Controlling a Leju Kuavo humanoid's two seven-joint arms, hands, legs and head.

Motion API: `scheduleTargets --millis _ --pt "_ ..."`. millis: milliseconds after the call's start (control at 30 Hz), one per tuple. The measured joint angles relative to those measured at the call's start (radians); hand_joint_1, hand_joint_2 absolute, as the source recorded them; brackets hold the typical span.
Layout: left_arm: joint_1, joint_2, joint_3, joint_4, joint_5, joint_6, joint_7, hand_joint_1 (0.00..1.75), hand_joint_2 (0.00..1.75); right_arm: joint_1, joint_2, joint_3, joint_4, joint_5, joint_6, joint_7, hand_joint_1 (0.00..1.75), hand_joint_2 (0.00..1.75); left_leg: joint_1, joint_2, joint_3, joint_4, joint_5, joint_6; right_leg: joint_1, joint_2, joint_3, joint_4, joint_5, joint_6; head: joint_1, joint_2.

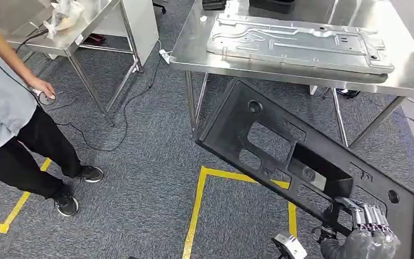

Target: Take the parts from the cabinet and place them on the table.

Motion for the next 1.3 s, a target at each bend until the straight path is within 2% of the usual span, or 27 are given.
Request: scheduleTargets --millis 33,67,200,233,267,300,367,400,433,467,533,567,600,700,733,767,800,867,900,933,967,1033,1067,1100,1200,1233,1300 --pt "0.0 0.0 0.0 0.0 0.0 0.0 0.0 0.0 1.75 0.0 0.0 0.0 0.0 0.0 0.0 0.0 1.75 1.75 0.0 -0.002 0.042 -0.09 0.043 0.005 0.0 0.002 0.002 0.004 -0.004 0.004 0.0 0.0" --pt "0.0 0.002 0.0 0.0 0.0 0.0 0.0 0.0 1.75 0.0 0.0 0.0 0.0 -0.001 0.0 0.0 1.75 1.75 -0.002 -0.009 0.058 -0.123 0.028 0.012 0.003 0.003 -0.001 0.008 -0.008 0.008 0.0 0.0" --pt "-0.001 0.003 0.0 0.0 0.0 -0.002 0.0 0.0 1.75 0.0 0.0 0.0 0.0 -0.005 0.0 0.0 1.75 1.75 -0.007 -0.008 0.055 -0.136 0.039 0.028 0.005 0.005 -0.006 0.009 -0.005 0.028 0.0 0.0" --pt "-0.001 0.003 0.0 0.0 -0.001 -0.003 0.0 0.0 1.75 0.001 0.0 0.0 0.0 -0.007 0.0 0.0 1.75 1.75 0.001 -0.004 0.06 -0.146 0.046 0.037 0.003 0.004 -0.007 0.015 -0.012 0.033 0.0 0.0" --pt "-0.001 0.003 0.0 0.0 -0.002 -0.003 0.0 0.0 1.75 0.0 0.0 0.0 0.0 -0.008 0.0 0.0 1.75 1.75 0.001 -0.003 0.062 -0.149 0.047 0.04 0.001 0.0 -0.015 0.04 -0.032 0.04 0.003 0.0" --pt "-0.002 0.003 0.0 0.0 -0.003 -0.004 0.0 0.0 1.75 0.0 0.0 0.0 0.0 -0.009 0.0 0.0 1.75 1.75 0.001 -0.002 0.061 -0.15 0.048 0.045 -0.001 -0.001 -0.044 0.1 -0.069 0.046 0.002 0.0" --pt "-0.001 0.003 0.0 0.0 -0.004 -0.005 -0.002 0.0 1.75 0.0 0.0 0.0 0.0 -0.011 0.0 0.0 1.75 1.75 0.0 0.0 0.06 -0.149 0.048 0.046 -0.007 -0.002 -0.12 0.256 -0.136 0.055 0.002 0.0" --pt "0.0 0.003 0.0 0.0 -0.004 -0.005 -0.002 0.0 1.75 0.0 -0.001 0.0 0.001 -0.015 0.0 0.0 1.75 1.75 0.0 0.001 0.06 -0.148 0.047 0.046 -0.009 -0.003 -0.144 0.301 -0.143 0.057 0.002 0.0" --pt "0.001 0.003 0.0 0.0 -0.004 -0.005 -0.002 0.0 1.75 0.0 -0.001 0.0 0.003 -0.019 0.0 0.0 1.75 1.75 0.001 0.001 0.061 -0.148 0.046 0.046 -0.01 -0.004 -0.146 0.3 -0.126 0.059 0.002 0.0" --pt "0.0 0.003 0.0 0.0 -0.004 -0.005 -0.002 0.0 1.75 0.0 -0.001 0.0 0.003 -0.021 0.0 0.0 1.75 1.75 0.001 0.001 0.063 -0.148 0.045 0.045 -0.012 -0.005 -0.128 0.258 -0.092 0.059 0.002 0.0" --pt "0.0 0.002 0.0 0.0 -0.004 -0.005 -0.002 0.0 1.75 0.0 -0.001 0.0 0.003 -0.023 0.0 0.0 1.75 1.75 0.001 0.0 0.07 -0.147 0.04 0.04 -0.015 -0.008 -0.041 0.081 0.001 0.054 0.002 0.0" --pt "0.0 0.002 0.0 0.0 -0.004 -0.005 -0.002 0.0 1.75 -0.001 -0.001 0.0 0.003 -0.025 0.0 0.0 1.75 1.75 0.001 0.0 0.071 -0.147 0.037 0.035 -0.013 -0.013 -0.013 0.02 0.0 0.048 0.002 0.0" --pt "-0.001 0.003 0.0 0.0 -0.004 -0.002 -0.001 0.0 1.75 0.0 -0.001 0.0 0.003 -0.027 0.0 0.0 1.75 1.75 -0.005 0.0 0.068 -0.141 0.034 0.028 -0.005 -0.012 -0.01 0.007 -0.001 0.043 0.002 0.0" --pt "-0.002 0.002 0.0 0.0 -0.005 0.032 0.02 0.0 1.75 0.001 -0.001 0.0 0.003 -0.031 0.0 0.0 1.75 1.75 -0.002 0.003 0.072 -0.15 0.037 0.012 0.0 -0.006 -0.014 0.011 -0.001 0.031 0.001 0.0" --pt "-0.002 0.002 0.0 0.0 -0.006 0.045 0.027 0.0 1.75 0.001 -0.001 0.0 0.003 -0.031 0.0 0.0 1.75 1.75 -0.003 0.003 0.072 -0.146 0.031 0.004 -0.01 -0.005 -0.007 -0.002 0.006 0.02 0.001 0.0" --pt "-0.003 0.002 0.0 0.0 -0.007 0.052 0.031 0.0 1.75 0.001 0.0 0.0 0.003 -0.032 0.0 0.0 1.75 1.75 0.001 0.0 0.065 -0.124 0.013 0.002 -0.009 -0.007 -0.003 -0.007 0.007 0.014 0.002 0.0" --pt "-0.003 0.002 0.0 0.0 -0.007 0.055 0.031 0.0 1.75 0.001 0.0 0.0 0.003 -0.032 0.0 0.0 1.75 1.75 0.0 0.0 0.04 -0.071 -0.024 0.001 -0.009 -0.009 -0.004 -0.007 0.007 0.005 0.0 0.0" --pt "-0.001 0.002 0.0 0.0 -0.007 0.058 0.032 0.0 1.75 0.001 0.0 0.0 0.005 -0.032 0.0 0.0 1.75 1.75 0.001 0.0 -0.037 0.092 -0.101 -0.002 -0.005 -0.009 -0.006 -0.006 0.005 0.002 0.0 0.0" --pt "0.0 0.002 0.0 0.0 -0.007 0.059 0.034 0.0 1.75 0.001 0.0 0.0 0.006 -0.032 0.0 0.0 1.75 1.75 0.001 0.0 -0.065 0.149 -0.115 -0.003 -0.003 -0.009 -0.007 -0.004 0.005 0.001 0.0 0.0" --pt "0.001 0.002 0.0 0.0 -0.007 0.059 0.034 0.0 1.75 0.001 0.0 0.0 0.008 -0.032 0.0 0.0 1.75 1.75 0.001 0.0 -0.073 0.163 -0.106 -0.003 -0.003 -0.008 -0.007 -0.003 0.004 0.0 0.0 0.0" --pt "0.002 0.002 0.0 0.0 -0.007 0.06 0.034 0.0 1.75 0.001 0.0 0.0 0.009 -0.032 0.0 0.0 1.75 1.75 0.001 0.0 -0.061 0.133 -0.076 -0.002 -0.002 -0.006 -0.006 -0.002 0.003 0.0 0.0 0.0" --pt "0.001 0.002 0.0 0.0 -0.007 0.06 0.034 0.0 1.75 0.001 0.0 0.0 0.009 -0.032 0.0 0.0 1.75 1.75 0.001 -0.001 0.017 -0.035 0.019 0.005 -0.002 -0.003 -0.001 0.002 0.0 0.004 0.0 0.0" --pt "0.001 0.002 0.0 0.0 -0.007 0.061 0.034 0.0 1.75 0.001 0.0 0.0 0.009 -0.032 0.0 0.0 1.75 1.75 0.001 -0.003 0.051 -0.109 0.045 0.01 -0.002 -0.002 -0.001 0.005 -0.003 0.007 0.0 0.0" --pt "-0.001 0.002 0.0 0.0 -0.007 0.061 0.034 0.0 1.75 0.001 0.0 0.0 0.009 -0.032 0.0 0.0 1.75 1.75 -0.004 -0.006 0.063 -0.134 0.031 0.013 0.007 -0.001 -0.008 0.014 -0.007 0.014 0.0 0.0" --pt "-0.001 0.002 0.0 0.0 -0.007 0.066 0.034 0.0 1.75 0.001 0.0 0.0 0.009 -0.029 0.0 0.0 1.75 1.75 -0.007 -0.005 0.056 -0.131 0.035 0.022 0.003 0.003 -0.01 0.01 -0.001 0.026 0.001 0.0" --pt "-0.001 0.002 0.001 0.0 -0.007 0.066 0.034 0.0 1.75 0.001 0.0 0.0 0.009 -0.03 0.0 0.0 1.75 1.75 -0.004 -0.002 0.057 -0.14 0.041 0.03 0.004 0.004 -0.01 0.011 -0.002 0.032 0.0 0.0" --pt "-0.002 -0.002 0.001 0.0 -0.007 0.065 0.028 0.0 1.75 0.002 0.0 0.0 0.01 -0.032 0.0 0.0 1.75 1.75 0.001 0.005 0.063 -0.15 0.048 0.042 0.0 0.0 -0.03 0.063 -0.044 0.044 0.002 0.0"
